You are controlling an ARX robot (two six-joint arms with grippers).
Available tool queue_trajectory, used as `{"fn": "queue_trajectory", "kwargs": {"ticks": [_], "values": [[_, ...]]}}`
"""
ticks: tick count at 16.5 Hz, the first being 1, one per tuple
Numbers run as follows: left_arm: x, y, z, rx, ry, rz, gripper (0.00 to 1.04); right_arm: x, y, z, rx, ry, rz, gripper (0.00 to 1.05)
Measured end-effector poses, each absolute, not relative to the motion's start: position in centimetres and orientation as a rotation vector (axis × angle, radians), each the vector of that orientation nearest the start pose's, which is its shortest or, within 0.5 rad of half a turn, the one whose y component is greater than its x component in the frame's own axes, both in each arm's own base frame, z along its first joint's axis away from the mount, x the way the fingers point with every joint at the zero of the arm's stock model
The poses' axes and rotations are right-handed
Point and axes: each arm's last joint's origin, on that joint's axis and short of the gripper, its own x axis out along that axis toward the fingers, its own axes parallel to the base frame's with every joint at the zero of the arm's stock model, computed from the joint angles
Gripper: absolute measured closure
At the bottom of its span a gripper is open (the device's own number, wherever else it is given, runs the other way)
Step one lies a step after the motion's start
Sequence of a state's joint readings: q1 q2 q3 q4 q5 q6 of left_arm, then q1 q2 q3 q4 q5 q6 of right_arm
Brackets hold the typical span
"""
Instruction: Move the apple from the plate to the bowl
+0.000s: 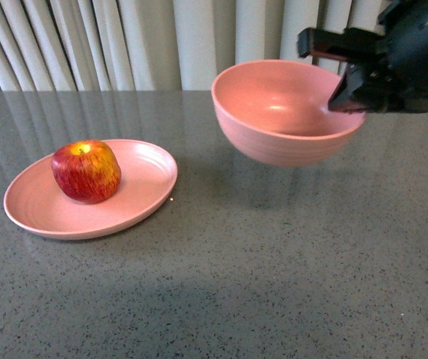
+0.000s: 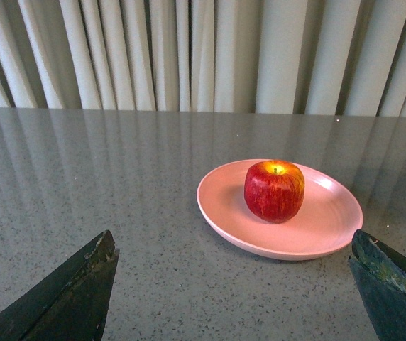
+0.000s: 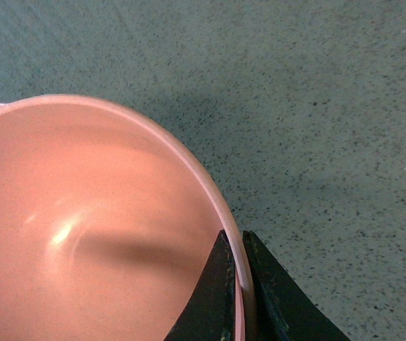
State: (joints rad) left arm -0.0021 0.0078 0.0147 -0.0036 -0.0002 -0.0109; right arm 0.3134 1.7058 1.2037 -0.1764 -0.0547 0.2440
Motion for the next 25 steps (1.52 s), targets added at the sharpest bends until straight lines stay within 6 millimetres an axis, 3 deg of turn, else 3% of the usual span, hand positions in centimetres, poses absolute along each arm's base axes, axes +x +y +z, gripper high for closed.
{"fn": "queue_trajectory", "kwargs": {"ticks": [4,7,12,16,18,21,23,25], "values": [[9.7,0.0,16.8,-0.011,-0.003,-0.002,0.07,36.9,15.1,20.5,0.091,0.813,0.277,1.02],[9.7,0.0,16.8,-0.011,-0.004,-0.002,0.07,37.5,16.1,18.9,0.078,0.854,0.259,1.02],[9.7,0.0,16.8,-0.011,-0.003,-0.002,0.07,38.0,16.8,17.9,0.08,0.879,0.247,1.0],[9.7,0.0,16.8,-0.011,-0.003,-0.002,0.07,38.1,16.9,17.9,0.098,0.868,0.253,0.61],[9.7,0.0,16.8,-0.011,-0.003,-0.002,0.07,37.5,16.7,18.8,0.122,0.843,0.275,0.39],[9.7,0.0,16.8,-0.011,-0.003,-0.002,0.07,34.2,15.1,24.6,0.213,0.653,0.365,0.04],[9.7,0.0,16.8,-0.011,-0.003,-0.002,0.07,29.6,12.7,28.0,0.252,0.493,0.399,0.06],[9.7,0.0,16.8,-0.011,-0.003,-0.002,0.07,25.5,10.8,29.1,0.243,0.359,0.37,0.07]]}}
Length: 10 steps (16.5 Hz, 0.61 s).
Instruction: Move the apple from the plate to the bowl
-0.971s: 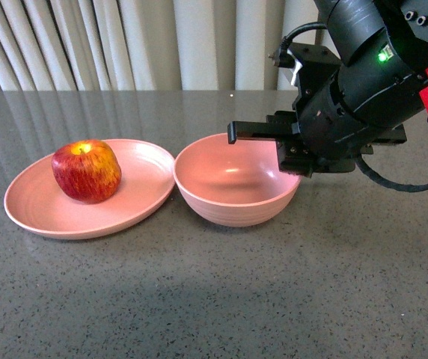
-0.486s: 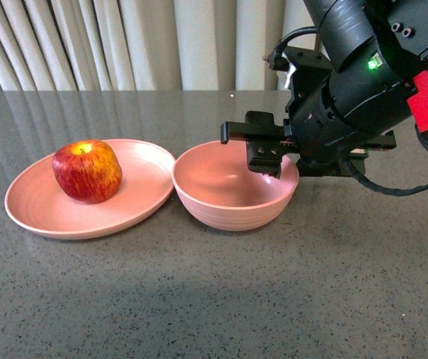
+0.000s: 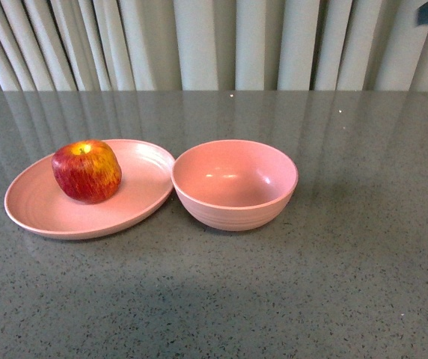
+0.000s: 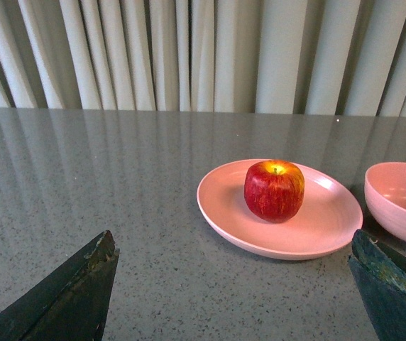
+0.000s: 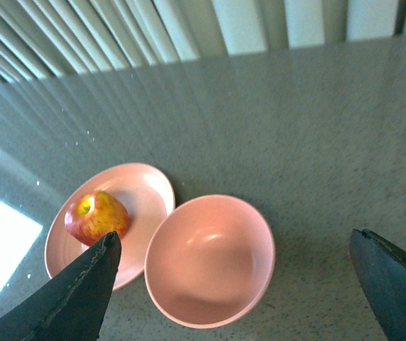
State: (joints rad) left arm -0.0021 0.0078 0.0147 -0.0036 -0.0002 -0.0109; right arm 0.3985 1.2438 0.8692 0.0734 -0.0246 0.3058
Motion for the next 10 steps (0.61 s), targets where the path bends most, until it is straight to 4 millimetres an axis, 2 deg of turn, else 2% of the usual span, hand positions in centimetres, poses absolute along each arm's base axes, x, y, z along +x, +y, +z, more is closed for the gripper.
{"fn": "queue_trajectory", "kwargs": {"ticks": [1,2,3,5,6,7,10], "values": [[9.7,0.0,16.8,-0.011,-0.003,-0.002,0.07,23.1,9.8,29.6,0.222,0.259,0.345,0.07],[9.7,0.0,16.8,-0.011,-0.003,-0.002,0.07,20.0,8.7,30.0,0.167,0.057,0.226,0.14],[9.7,0.0,16.8,-0.011,-0.003,-0.002,0.07,18.0,7.0,29.1,0.119,-0.008,0.111,0.25],[9.7,0.0,16.8,-0.011,-0.003,-0.001,0.07,14.4,3.1,24.0,0.025,0.049,-0.02,0.51],[9.7,0.0,16.8,-0.011,-0.003,-0.003,0.07,13.2,2.3,22.2,0.011,0.069,-0.01,0.62],[9.7,0.0,16.8,-0.011,-0.003,-0.002,0.07,12.6,1.9,21.3,0.01,0.065,-0.003,0.7],[9.7,0.0,16.8,-0.011,-0.003,-0.002,0.07,11.6,1.2,21.2,0.019,-0.018,-0.008,0.94]]}}
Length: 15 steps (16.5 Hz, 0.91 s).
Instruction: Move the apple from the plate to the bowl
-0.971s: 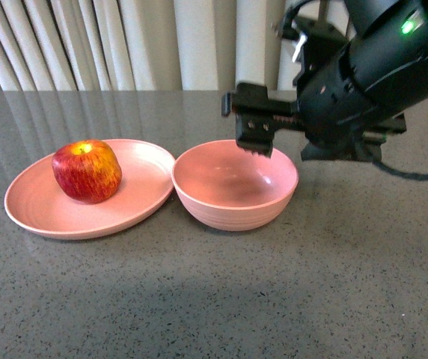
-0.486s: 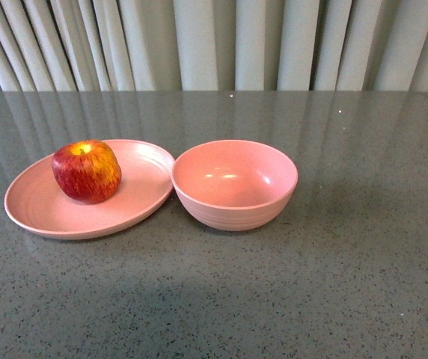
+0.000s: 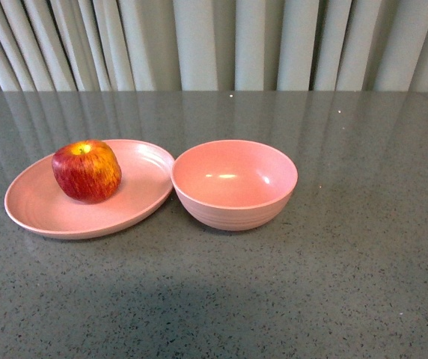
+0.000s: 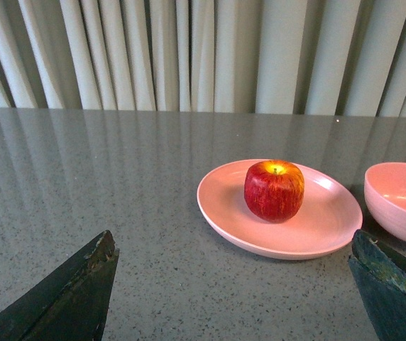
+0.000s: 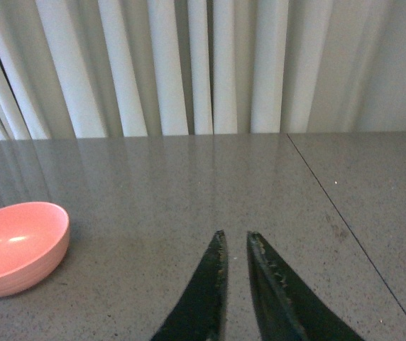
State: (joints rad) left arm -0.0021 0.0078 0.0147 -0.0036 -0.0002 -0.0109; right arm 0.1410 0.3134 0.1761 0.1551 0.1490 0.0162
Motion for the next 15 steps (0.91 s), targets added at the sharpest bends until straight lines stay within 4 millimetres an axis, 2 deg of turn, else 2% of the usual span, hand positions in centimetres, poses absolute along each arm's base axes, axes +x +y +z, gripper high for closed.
{"fn": "queue_trajectory", "kwargs": {"ticks": [1,4,7,9,10,14,15], "values": [[9.7,0.0,16.8,-0.011,-0.003,-0.002,0.07,11.5,1.1,21.0,0.016,-0.02,-0.003,1.03],[9.7,0.0,16.8,-0.011,-0.003,0.0,0.07,11.3,-0.2,19.2,0.008,0.016,-0.029,1.03],[9.7,0.0,16.8,-0.011,-0.003,-0.002,0.07,11.0,0.0,19.0,0.007,-0.007,0.0,1.03],[9.7,0.0,16.8,-0.011,-0.003,-0.002,0.07,10.8,0.0,18.1,0.007,0.017,0.0,1.03],[9.7,0.0,16.8,-0.011,-0.003,-0.002,0.07,10.0,0.0,17.5,0.007,0.037,0.0,1.03],[9.7,0.0,16.8,-0.011,-0.003,-0.002,0.07,9.8,0.0,17.4,0.007,0.004,0.0,1.03],[9.7,0.0,16.8,-0.011,-0.004,-0.001,0.07,9.7,0.0,16.6,0.006,0.0,0.001,1.03]]}}
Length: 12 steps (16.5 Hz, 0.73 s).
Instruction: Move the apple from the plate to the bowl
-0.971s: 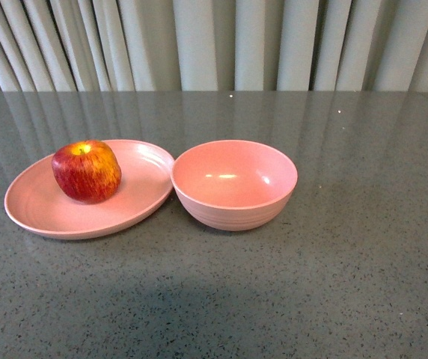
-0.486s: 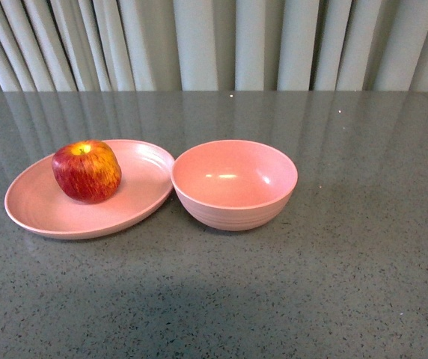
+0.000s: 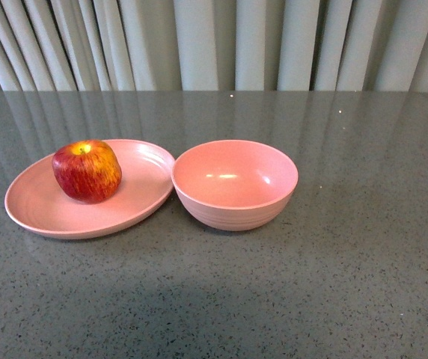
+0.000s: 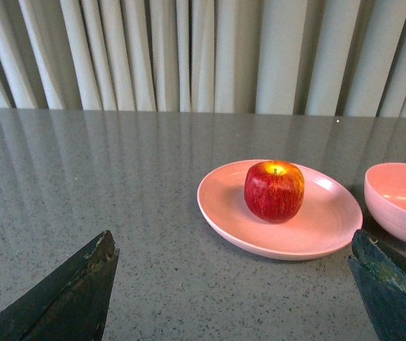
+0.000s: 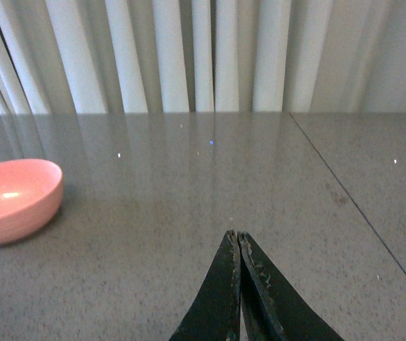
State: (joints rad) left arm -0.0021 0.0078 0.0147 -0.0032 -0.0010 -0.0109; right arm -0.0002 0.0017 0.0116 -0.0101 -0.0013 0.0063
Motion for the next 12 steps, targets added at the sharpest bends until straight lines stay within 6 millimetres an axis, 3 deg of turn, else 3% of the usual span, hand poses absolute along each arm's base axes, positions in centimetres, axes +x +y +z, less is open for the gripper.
{"fn": "queue_trajectory", "kwargs": {"ticks": [4,5,7,12], "values": [[9.73,-0.02,16.76,-0.01,-0.003,-0.002,0.07,9.72,0.0,16.71,0.006,-0.004,0.0,1.03],[9.73,-0.02,16.76,-0.01,-0.003,-0.002,0.07,9.72,0.0,16.71,0.006,-0.004,0.0,0.96],[9.73,-0.02,16.76,-0.01,-0.003,-0.002,0.07,9.72,0.0,16.71,0.006,-0.004,0.0,0.68],[9.73,-0.02,16.76,-0.01,-0.003,-0.002,0.07,9.72,0.0,16.71,0.006,-0.004,0.0,0.12]]}}
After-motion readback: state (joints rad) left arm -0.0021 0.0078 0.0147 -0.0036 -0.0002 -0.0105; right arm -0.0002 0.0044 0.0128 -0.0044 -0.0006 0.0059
